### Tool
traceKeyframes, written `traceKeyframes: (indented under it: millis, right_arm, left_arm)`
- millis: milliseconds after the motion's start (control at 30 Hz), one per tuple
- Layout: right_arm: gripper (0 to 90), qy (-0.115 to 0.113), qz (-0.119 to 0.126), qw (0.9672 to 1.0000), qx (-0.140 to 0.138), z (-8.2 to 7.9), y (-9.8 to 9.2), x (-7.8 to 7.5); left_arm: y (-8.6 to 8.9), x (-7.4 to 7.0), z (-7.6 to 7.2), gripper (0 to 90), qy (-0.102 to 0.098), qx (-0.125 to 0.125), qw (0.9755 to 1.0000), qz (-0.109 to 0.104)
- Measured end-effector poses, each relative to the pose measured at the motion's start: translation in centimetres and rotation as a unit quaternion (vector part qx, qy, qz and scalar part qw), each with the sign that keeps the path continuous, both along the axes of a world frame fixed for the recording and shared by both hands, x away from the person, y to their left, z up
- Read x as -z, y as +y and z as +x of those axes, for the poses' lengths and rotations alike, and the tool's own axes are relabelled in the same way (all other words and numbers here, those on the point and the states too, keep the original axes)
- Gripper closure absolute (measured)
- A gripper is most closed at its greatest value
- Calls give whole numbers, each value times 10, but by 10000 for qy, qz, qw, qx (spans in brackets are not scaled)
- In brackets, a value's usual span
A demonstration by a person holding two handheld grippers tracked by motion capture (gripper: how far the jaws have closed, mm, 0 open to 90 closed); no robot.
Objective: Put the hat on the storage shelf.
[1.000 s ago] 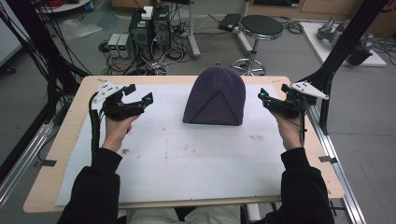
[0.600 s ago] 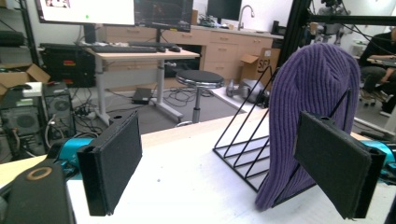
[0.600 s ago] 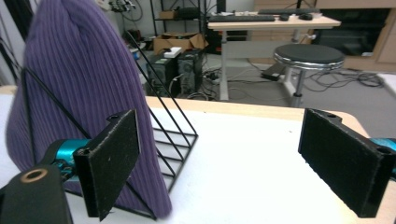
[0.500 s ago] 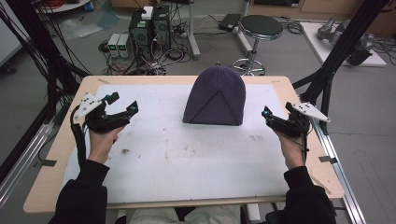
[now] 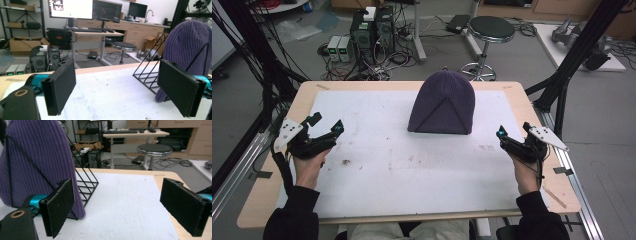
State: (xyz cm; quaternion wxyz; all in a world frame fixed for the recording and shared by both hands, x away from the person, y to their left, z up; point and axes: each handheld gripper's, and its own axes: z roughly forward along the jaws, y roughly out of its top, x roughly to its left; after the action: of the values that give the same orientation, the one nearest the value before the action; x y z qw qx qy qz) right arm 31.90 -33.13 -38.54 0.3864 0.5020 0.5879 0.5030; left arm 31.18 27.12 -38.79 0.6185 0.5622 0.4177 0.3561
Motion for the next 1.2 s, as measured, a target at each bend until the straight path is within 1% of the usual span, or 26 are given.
traceKeyframes:
  millis: [67,200,267,333,400,500,533,633,767,833,900,967,1100,1167,1200]
  right_arm:
    - [118,-59,3,9999,118,-5,-1,5]
    - [118,-166,-24,9994,294,-11,-3,17]
    - [118,-216,-1,9992,328,-12,-3,23]
    - [118,-213,-35,9991,374,-14,-2,29]
    - [118,-289,-78,9987,420,-15,-1,33]
    - [118,-294,-136,9986,425,-16,1,35]
    - [118,-288,-110,9986,426,-16,2,36]
    - [118,-304,-141,9986,412,-17,3,39]
    - [118,-275,-104,9986,438,-17,3,41]
    - [118,-304,-130,9984,449,-18,3,42]
    - [118,-319,-151,9984,444,-18,4,43]
    - [119,-313,-161,9985,427,-17,5,43]
    - [119,-374,-213,9982,427,-18,5,43]
    - [119,-348,-171,9984,410,-18,6,44]
    - [119,-352,-207,9984,386,-18,6,44]
  left_arm:
    - [4,7,-4,161,-6,-53,10000,-20]
    - [9,21,-11,161,63,-227,9997,-14]
    - [11,28,-16,161,94,-347,9993,-42]
    - [12,35,-20,161,97,-446,9990,-24]
    - [14,41,-23,161,99,-577,9983,-11]
    - [14,44,-25,161,101,-635,9979,45]
    - [14,45,-25,161,87,-637,9979,70]
    - [14,48,-27,161,99,-615,9981,5]
    - [13,47,-29,161,49,-626,9980,47]
    - [14,48,-29,161,10,-665,9978,9]
    - [16,49,-28,161,48,-665,9978,-54]
    - [17,50,-28,161,62,-688,9976,-18]
    - [19,50,-31,161,43,-701,9975,-30]
    - [20,50,-31,162,49,-669,9977,-35]
    - [20,51,-32,162,61,-662,9978,2]
